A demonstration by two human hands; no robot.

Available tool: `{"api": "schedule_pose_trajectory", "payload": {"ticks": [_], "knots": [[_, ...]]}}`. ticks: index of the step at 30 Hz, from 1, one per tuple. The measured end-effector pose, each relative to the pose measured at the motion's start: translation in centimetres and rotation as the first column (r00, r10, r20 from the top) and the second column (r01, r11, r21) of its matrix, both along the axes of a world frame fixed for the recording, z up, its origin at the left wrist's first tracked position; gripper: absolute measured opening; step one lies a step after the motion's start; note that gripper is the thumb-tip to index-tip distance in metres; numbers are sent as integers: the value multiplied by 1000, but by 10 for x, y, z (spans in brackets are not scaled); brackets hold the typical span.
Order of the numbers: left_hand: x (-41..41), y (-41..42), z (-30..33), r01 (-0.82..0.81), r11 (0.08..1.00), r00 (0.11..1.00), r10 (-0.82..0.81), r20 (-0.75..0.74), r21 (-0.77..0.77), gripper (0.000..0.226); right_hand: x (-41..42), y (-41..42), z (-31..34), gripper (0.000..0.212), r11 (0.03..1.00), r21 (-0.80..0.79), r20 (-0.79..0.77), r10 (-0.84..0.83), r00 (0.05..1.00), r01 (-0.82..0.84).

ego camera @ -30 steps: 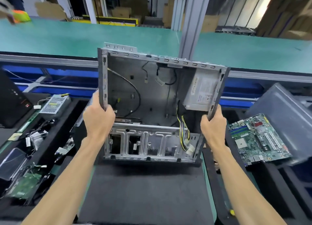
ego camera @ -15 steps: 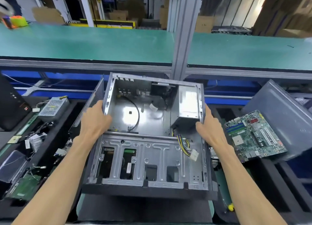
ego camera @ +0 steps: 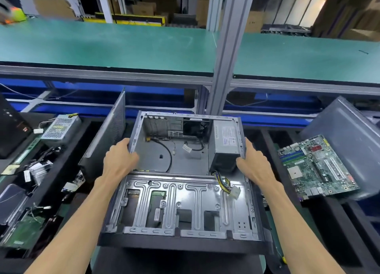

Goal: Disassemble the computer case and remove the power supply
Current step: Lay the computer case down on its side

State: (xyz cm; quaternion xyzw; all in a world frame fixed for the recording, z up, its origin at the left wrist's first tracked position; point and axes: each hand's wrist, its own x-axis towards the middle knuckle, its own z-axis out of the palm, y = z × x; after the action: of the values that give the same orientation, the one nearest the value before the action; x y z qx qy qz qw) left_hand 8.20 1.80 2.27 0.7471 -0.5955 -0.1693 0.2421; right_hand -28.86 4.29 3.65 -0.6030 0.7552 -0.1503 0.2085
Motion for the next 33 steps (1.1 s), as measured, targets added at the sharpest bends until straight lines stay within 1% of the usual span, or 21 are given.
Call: {"api": "schedule_pose_trajectory", "payload": {"ticks": [10,18,22,24,26,28,29,31,33], "knots": [[-2,-19,-15,-18,998,1000,17,14,57,13,6,-16,-9,76,998,61,-52,-9,999,12],[1,-28,-17,-31,999,1000,31,-4,32,16,9,-34,-13,70,999,33,-94,2,996,1],[2,-31,-17,-57,997,998,59,-28,60,30,7,-42,-13,70,999,44,-82,-10,997,14],[-1,-33,-15,-60,993,997,65,-45,101,38,3,-44,-11,74,994,110,-18,-17,1000,19],[-10,-35,-12,-25,994,996,34,-88,104,57,0,-44,-8,80,986,165,67,-28,997,17],[-24,-37,-3,32,999,991,-27,-128,34,71,-1,-43,-4,81,993,121,135,-29,990,13],[-33,-37,2,62,998,990,-63,-128,-14,72,-2,-41,0,79,997,69,166,-30,986,19],[-52,-37,11,136,986,987,-143,-74,-95,64,-5,-36,8,72,998,-40,220,-42,975,52],[-71,-36,21,226,967,969,-236,-78,-120,52,-12,-29,17,65,989,-124,248,-54,967,87]]}}
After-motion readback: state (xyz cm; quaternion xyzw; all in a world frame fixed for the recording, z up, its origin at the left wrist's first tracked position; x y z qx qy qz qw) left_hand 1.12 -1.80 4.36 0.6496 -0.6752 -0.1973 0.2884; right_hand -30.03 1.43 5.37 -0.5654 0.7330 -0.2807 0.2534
